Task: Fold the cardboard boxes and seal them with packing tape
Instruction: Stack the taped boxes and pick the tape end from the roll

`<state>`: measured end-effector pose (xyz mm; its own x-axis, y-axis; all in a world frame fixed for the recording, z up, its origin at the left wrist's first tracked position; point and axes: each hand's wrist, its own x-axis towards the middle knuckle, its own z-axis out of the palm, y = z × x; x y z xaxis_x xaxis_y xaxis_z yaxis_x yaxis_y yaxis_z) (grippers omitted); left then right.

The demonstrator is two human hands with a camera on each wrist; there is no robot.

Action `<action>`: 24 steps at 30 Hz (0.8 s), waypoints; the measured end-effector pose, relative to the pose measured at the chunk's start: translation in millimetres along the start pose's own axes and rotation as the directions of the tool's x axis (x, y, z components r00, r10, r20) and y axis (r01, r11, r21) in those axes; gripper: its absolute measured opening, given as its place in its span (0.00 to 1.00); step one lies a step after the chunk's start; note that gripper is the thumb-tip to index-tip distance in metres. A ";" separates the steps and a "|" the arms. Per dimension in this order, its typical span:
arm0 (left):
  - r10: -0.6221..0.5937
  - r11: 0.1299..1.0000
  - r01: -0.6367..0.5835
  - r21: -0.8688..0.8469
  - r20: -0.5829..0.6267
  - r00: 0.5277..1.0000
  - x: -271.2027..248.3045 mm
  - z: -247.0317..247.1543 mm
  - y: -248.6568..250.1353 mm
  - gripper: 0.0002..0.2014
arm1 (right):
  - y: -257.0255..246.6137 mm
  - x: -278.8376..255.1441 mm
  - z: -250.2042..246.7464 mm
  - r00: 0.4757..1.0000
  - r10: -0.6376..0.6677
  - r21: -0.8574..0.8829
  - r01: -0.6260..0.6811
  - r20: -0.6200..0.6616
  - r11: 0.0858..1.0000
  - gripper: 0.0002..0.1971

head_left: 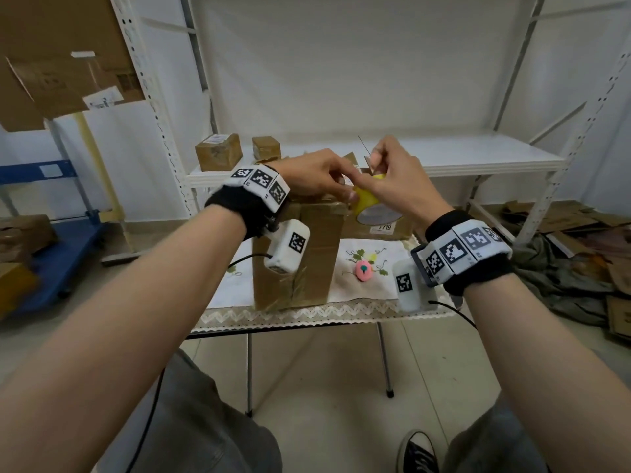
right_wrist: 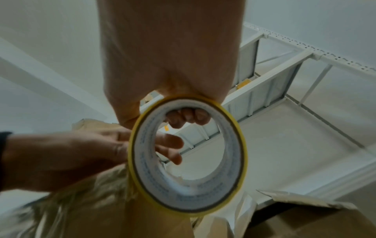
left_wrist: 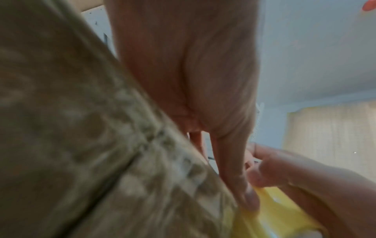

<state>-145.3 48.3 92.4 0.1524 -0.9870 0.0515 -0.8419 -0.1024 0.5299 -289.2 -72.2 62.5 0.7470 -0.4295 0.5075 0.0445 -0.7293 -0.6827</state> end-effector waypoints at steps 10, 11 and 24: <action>0.085 0.985 -0.086 -0.150 -0.010 0.996 -1.6 8.8 -9.4 0.09 | 121.5 -10.6 21.2 0.859 0.509 0.112 -0.500 -0.065 0.859 0.14; 0.093 0.983 -0.096 -0.154 -0.024 0.995 -4.4 8.8 -11.6 0.09 | 128.6 -17.9 30.6 0.861 0.493 0.023 -0.499 0.125 0.866 0.17; 0.062 0.961 -0.085 -0.262 -0.094 0.994 -21.5 10.3 -23.5 0.05 | 134.3 -26.8 84.5 0.763 0.462 -0.495 -0.217 0.452 0.842 0.13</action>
<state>-134.0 70.7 70.1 0.1478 -0.9754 0.1635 -0.6867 0.0177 0.7268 -247.2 -113.5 -87.2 0.8903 -0.4241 -0.1659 -0.4527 -0.7842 -0.4244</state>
